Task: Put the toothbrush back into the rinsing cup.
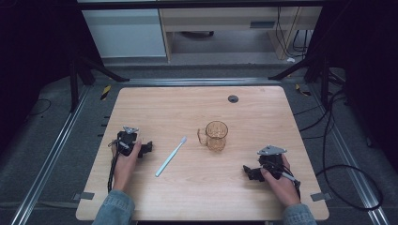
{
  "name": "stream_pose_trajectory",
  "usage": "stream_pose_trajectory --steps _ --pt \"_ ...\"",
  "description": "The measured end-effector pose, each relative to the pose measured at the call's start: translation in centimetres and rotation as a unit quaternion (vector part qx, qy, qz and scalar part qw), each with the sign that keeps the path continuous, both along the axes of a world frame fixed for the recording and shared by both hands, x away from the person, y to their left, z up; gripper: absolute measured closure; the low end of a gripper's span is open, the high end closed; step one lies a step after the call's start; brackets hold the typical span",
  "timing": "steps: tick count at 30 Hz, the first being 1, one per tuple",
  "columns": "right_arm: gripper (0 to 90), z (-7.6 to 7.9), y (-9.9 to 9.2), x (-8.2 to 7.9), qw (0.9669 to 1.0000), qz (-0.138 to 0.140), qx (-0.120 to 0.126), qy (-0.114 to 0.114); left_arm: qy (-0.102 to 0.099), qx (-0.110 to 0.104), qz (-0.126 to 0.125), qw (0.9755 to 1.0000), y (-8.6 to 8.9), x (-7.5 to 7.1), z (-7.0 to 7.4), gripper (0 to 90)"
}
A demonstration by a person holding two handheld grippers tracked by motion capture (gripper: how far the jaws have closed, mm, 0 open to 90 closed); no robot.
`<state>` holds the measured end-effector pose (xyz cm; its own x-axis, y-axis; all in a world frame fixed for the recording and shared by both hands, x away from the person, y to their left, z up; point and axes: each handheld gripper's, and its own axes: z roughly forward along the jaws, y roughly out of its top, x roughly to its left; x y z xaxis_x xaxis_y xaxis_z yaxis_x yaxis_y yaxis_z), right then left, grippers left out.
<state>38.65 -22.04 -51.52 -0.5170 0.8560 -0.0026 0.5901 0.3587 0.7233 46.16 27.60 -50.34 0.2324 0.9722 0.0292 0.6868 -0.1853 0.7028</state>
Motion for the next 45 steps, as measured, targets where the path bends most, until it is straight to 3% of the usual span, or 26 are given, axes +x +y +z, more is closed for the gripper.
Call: stream_pose_trajectory --steps 9,13,24,26,29,40,45 --pt "0.4 0.0 0.0 0.0 1.0000 0.000 0.000 0.000 -0.021 0.007 -0.020 0.9996 -0.2 -2.1 2.2 3.7" --pt "0.4 0.0 0.0 0.0 1.0000 0.000 0.000 0.000 -0.020 0.024 -0.038 0.9988 -0.7 -3.0 3.2 3.8" --pt "0.4 0.0 0.0 0.0 1.0000 0.000 0.000 0.000 -0.002 0.044 -0.092 0.9948 -2.7 -4.9 6.0 4.0" --pt "0.4 0.0 0.0 0.0 1.0000 0.000 0.000 0.000 -0.003 0.037 -0.107 0.9936 -3.5 -5.3 6.3 4.0" --pt "0.3 0.0 0.0 0.0 1.0000 0.000 0.000 0.000 -0.002 0.045 -0.121 0.9917 -4.4 -5.6 6.5 4.0" --pt "0.4 0.0 0.0 0.0 1.0000 0.000 -0.001 0.000 0.023 0.050 -0.141 0.9885 -5.8 -5.9 6.3 4.0" --pt "0.4 0.0 0.0 0.0 1.0000 0.001 -0.001 0.000 0.023 0.062 -0.170 0.9832 -7.5 -5.6 6.6 3.4"
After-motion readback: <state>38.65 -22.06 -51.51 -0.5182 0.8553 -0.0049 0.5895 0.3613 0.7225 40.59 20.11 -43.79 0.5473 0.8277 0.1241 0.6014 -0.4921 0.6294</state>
